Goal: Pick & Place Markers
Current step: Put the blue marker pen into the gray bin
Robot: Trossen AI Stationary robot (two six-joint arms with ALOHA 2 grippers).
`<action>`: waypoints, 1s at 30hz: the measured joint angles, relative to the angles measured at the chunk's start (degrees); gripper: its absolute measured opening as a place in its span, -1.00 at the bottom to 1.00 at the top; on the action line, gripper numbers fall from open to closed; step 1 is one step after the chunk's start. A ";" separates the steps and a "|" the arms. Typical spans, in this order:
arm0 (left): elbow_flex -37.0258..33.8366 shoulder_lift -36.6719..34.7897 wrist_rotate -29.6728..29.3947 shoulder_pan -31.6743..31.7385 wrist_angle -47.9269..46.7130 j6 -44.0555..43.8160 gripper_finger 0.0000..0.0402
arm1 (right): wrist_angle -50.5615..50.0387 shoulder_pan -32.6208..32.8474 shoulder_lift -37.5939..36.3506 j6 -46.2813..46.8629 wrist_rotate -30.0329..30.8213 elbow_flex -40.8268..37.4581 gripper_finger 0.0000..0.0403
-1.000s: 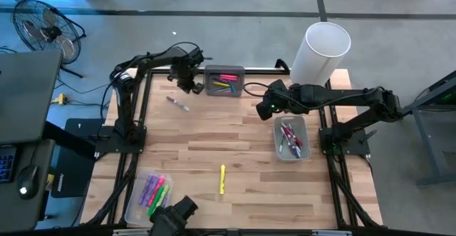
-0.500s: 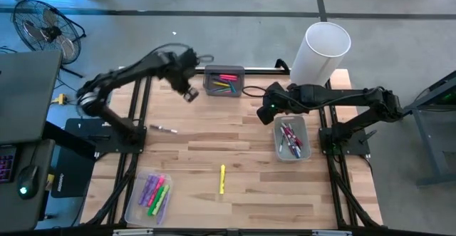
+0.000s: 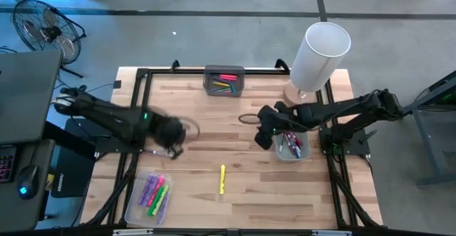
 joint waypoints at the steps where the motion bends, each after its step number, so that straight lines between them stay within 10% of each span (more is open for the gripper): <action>1: 0.11 0.98 -0.69 -3.60 0.22 -2.16 -0.98 | 0.92 0.86 0.00 0.24 0.02 -0.32 -0.33; 8: 0.08 6.90 -2.85 -15.13 0.83 -2.10 -0.97 | 3.27 5.07 0.00 0.82 -0.06 -0.51 -0.40; 18: 0.09 10.41 3.62 -13.48 -3.81 -3.32 -0.84 | 3.82 7.90 0.00 2.78 0.46 -0.51 -0.44; 30: -1.86 10.42 2.21 -12.79 -11.16 29.88 -0.22 | 3.80 8.35 0.00 2.78 0.48 -0.51 -0.44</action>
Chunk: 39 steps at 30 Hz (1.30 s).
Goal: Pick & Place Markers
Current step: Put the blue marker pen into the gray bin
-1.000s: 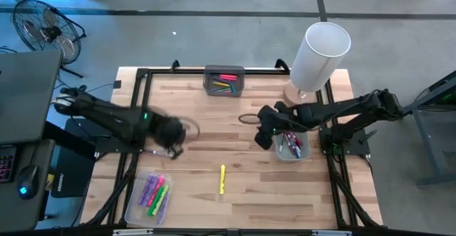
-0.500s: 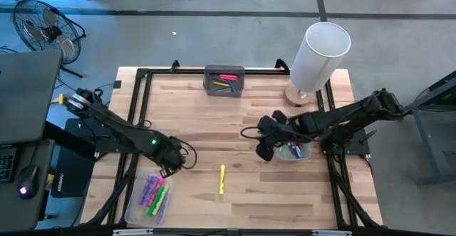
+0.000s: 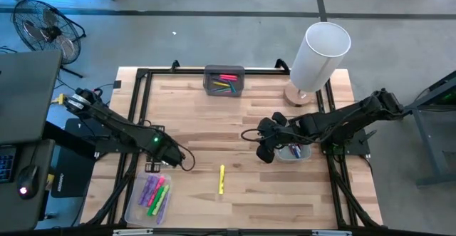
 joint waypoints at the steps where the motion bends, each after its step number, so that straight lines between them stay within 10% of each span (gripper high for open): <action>1: -1.11 -0.04 0.74 -0.03 -0.04 1.43 -0.22 | 0.00 0.00 0.00 0.00 0.01 0.00 -0.44; 13: -15.23 -0.12 7.03 0.04 10.72 3.62 -0.22 | -0.46 -0.01 0.00 -0.07 2.52 0.00 -0.44; 39: -18.24 0.06 5.52 0.01 21.34 3.19 -0.23 | -0.44 -3.31 0.00 -0.46 1.72 0.00 -0.44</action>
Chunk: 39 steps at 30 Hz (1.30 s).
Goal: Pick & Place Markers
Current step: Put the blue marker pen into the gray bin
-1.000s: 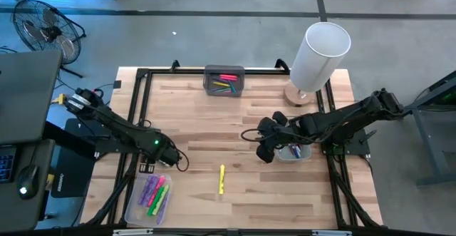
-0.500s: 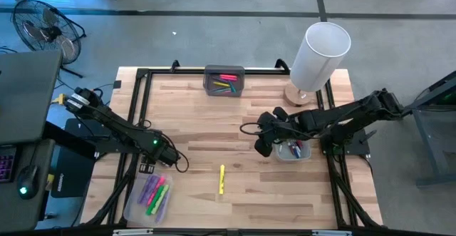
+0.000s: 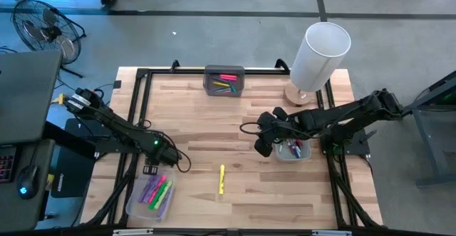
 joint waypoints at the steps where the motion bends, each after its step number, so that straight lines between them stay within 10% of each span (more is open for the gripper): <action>1: 0.02 0.00 0.33 0.00 -0.06 -0.85 -0.23 | 0.00 0.03 0.00 0.01 -0.20 0.00 -0.44; 22: 10.45 -2.07 4.02 0.00 -16.46 -4.87 -0.23 | 0.48 0.03 0.00 -0.30 -0.94 0.00 -0.44; 39: 10.45 -10.95 3.95 18.70 -15.70 -43.35 -0.23 | 0.87 0.03 0.00 -2.52 -0.37 0.00 -0.44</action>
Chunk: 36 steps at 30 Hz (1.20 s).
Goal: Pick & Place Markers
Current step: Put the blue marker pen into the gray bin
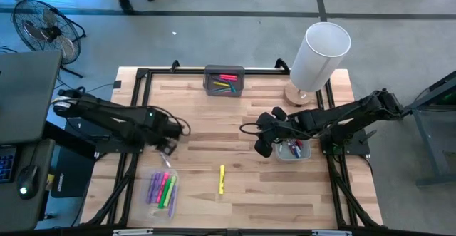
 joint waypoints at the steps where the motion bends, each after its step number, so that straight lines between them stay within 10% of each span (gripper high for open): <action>1: 0.00 -0.37 -0.48 0.79 0.39 -4.24 -0.23 | -0.01 0.00 0.00 -0.03 -0.13 0.00 -0.44; 20: -12.71 -0.68 -6.75 1.93 16.45 -48.78 -0.22 | -0.04 2.01 0.00 -5.04 -3.25 0.00 -0.44; 36: -15.11 4.96 -9.80 1.93 25.23 -51.55 -0.22 | -1.04 1.95 -0.02 -7.63 -4.89 0.00 -0.44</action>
